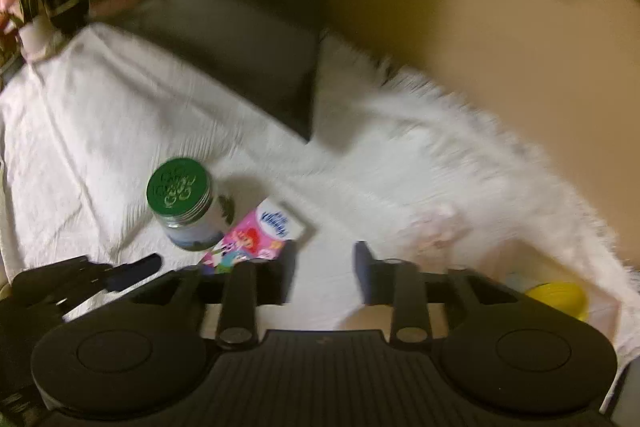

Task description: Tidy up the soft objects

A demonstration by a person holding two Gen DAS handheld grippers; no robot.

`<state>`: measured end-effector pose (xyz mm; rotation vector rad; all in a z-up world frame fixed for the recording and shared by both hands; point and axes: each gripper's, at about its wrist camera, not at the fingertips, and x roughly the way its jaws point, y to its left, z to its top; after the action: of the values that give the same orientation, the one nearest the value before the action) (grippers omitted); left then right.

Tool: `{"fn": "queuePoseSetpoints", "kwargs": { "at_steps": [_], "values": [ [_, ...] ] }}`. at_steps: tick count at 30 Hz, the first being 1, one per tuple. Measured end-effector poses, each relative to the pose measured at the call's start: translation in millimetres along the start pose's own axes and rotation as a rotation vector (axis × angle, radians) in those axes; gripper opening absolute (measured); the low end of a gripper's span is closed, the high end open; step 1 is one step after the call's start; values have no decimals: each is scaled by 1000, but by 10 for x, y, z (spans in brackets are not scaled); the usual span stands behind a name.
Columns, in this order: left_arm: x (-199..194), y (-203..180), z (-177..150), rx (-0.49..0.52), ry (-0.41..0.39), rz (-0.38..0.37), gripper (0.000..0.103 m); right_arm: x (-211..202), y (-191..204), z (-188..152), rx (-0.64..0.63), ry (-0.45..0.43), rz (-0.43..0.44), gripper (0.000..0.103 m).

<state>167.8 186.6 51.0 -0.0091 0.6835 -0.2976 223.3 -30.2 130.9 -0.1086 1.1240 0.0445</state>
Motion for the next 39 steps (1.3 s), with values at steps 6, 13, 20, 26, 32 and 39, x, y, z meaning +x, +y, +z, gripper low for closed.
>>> {"fn": "queuePoseSetpoints", "kwargs": {
  "at_steps": [6, 13, 20, 26, 32, 39],
  "values": [
    [404, -278, -21, 118, 88, 29, 22, -247, -224, -444, 33, -57, 17, 46],
    [545, -328, -102, 187, 106, -91, 41, -465, -210, -986, 38, -114, 59, 46],
    [342, -128, -121, 9, 27, 88, 38, -467, -203, -1314, 45, -142, 43, 46],
    [529, -172, -154, 27, 94, 23, 40, -478, -248, -1476, 73, -142, 55, 46],
    [728, -385, -151, 131, 88, 7, 40, -445, -267, -1566, 104, -113, 62, 46],
    [763, -511, -167, 306, 137, -117, 40, -456, -236, -1723, 101, -91, 64, 46]
  ]
}}
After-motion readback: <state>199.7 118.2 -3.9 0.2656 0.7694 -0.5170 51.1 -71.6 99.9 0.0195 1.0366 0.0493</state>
